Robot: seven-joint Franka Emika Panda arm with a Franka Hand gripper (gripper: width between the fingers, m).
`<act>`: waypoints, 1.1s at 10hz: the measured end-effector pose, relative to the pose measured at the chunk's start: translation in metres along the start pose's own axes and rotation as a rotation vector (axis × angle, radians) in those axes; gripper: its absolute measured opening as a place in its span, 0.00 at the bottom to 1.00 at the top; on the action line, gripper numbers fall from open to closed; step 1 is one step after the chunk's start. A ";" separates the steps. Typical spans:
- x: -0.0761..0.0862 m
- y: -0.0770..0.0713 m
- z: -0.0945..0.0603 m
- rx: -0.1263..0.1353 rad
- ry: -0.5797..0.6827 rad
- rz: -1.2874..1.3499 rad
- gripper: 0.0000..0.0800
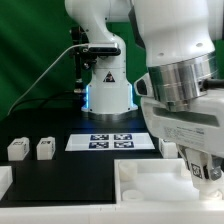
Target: Assemble one leg
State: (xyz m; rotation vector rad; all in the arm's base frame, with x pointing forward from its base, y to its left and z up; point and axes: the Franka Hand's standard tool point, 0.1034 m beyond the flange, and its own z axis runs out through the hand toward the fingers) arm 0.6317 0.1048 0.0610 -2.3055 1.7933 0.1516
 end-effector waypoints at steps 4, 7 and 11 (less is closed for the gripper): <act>-0.005 0.001 0.000 0.030 0.017 0.495 0.34; -0.006 0.002 0.001 0.028 0.019 0.477 0.65; -0.018 0.001 0.003 0.018 0.012 0.172 0.80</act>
Offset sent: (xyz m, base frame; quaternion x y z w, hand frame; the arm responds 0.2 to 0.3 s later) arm -0.0142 0.0091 -0.0044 -0.0265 0.0245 0.2484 0.9680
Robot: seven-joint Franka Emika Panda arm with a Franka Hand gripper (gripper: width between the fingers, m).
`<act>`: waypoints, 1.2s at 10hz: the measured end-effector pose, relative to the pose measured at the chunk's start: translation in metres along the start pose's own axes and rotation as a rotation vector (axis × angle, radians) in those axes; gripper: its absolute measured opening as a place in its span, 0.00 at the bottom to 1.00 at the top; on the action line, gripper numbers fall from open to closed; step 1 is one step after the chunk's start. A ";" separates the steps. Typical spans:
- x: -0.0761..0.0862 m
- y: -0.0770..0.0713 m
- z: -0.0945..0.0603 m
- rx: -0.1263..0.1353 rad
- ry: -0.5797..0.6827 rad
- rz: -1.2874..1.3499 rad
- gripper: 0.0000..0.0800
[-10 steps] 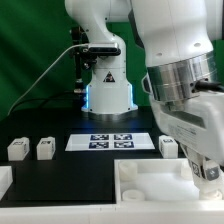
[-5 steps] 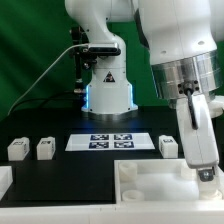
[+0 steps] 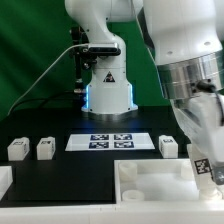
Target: Assemble one leg
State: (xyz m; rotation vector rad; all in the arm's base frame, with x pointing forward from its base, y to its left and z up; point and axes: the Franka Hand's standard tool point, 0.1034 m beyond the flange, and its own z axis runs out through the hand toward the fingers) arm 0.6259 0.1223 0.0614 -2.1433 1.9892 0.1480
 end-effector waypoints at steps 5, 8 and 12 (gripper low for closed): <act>0.002 0.000 0.000 -0.001 0.002 -0.551 0.81; 0.010 -0.001 -0.002 -0.021 0.031 -0.978 0.81; 0.008 0.000 0.000 -0.033 0.040 -1.122 0.81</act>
Offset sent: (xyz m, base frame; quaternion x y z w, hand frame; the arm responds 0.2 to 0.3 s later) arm 0.0000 0.0000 0.0000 0.0000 0.0000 -0.2667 0.9638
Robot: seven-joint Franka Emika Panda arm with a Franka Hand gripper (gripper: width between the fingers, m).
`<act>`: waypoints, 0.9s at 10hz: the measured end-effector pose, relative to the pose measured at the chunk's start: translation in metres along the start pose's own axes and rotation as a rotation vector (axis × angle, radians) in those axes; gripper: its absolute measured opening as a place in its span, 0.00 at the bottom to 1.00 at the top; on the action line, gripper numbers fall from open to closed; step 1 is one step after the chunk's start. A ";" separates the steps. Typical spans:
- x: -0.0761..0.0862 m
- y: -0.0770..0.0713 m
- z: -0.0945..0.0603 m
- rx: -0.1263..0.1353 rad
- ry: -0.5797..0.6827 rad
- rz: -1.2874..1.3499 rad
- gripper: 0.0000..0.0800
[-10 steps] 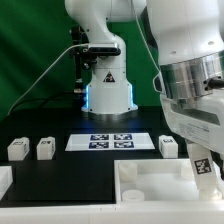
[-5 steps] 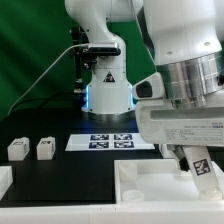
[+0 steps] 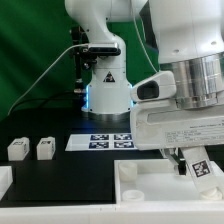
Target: Assemble one leg
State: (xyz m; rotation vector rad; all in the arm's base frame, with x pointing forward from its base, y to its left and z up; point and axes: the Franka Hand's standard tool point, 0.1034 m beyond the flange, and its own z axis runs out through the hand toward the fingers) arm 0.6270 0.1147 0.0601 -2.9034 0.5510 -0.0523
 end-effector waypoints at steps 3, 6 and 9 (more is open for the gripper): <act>-0.001 -0.002 0.001 0.011 -0.005 0.245 0.49; -0.002 -0.001 0.001 0.011 -0.009 0.536 0.34; 0.000 -0.002 0.003 0.021 -0.019 0.902 0.34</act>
Offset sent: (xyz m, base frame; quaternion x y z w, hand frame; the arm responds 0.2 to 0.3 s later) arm 0.0000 0.0000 0.0000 0.0000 0.0000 0.2667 0.9638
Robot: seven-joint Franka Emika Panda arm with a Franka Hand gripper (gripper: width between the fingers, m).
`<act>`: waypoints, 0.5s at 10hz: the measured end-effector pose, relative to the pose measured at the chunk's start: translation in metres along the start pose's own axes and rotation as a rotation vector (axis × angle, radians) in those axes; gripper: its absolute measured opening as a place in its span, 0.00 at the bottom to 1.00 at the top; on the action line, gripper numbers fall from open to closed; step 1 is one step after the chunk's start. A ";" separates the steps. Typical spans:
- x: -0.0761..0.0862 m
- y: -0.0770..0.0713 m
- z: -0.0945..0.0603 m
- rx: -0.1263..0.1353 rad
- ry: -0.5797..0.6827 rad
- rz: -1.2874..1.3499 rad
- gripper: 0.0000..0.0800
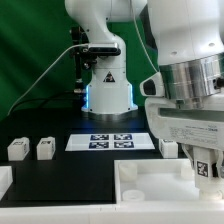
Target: Assemble one leg
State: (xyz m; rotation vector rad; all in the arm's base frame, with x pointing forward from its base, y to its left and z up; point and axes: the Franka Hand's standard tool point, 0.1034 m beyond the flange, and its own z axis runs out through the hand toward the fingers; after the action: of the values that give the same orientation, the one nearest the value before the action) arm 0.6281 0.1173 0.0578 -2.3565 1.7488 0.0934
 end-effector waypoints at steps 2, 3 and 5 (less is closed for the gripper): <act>0.000 -0.001 0.001 0.004 -0.004 0.279 0.34; 0.001 -0.002 0.001 0.012 -0.011 0.473 0.34; 0.001 -0.002 0.001 0.012 -0.010 0.472 0.34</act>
Offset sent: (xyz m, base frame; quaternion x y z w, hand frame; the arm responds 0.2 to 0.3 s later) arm 0.0000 0.0000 0.0000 0.0000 0.0000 0.1790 0.9838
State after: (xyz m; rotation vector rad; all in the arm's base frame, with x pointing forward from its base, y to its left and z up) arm 0.6304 0.1174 0.0572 -1.8821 2.2534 0.1633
